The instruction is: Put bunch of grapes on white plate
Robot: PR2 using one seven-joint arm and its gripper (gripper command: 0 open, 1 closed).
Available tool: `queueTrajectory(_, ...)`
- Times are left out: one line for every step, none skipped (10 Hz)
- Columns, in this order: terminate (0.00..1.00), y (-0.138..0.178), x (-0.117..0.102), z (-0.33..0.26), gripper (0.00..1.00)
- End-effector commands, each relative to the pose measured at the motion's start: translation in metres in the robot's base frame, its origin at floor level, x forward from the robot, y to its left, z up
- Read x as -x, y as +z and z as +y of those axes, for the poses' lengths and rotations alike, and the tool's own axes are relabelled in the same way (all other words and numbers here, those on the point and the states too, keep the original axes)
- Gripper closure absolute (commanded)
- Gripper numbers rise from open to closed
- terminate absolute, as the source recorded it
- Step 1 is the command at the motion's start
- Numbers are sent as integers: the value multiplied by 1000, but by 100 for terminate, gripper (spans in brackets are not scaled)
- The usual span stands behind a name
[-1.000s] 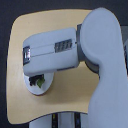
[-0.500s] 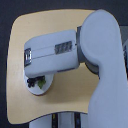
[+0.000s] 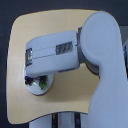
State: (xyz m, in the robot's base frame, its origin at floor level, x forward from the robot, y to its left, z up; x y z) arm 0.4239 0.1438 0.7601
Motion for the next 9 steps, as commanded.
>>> queueTrajectory(0,0,-1,-4,100)
queueTrajectory(0,3,0,-4,100)
queueTrajectory(0,5,0,-5,0)
queueTrajectory(0,7,2,-5,0)
queueTrajectory(0,11,2,-5,0)
queueTrajectory(0,14,1,-5,0)
queueTrajectory(0,20,0,-4,0)
queueTrajectory(0,27,-2,-4,0)
queueTrajectory(0,36,-4,-4,0)
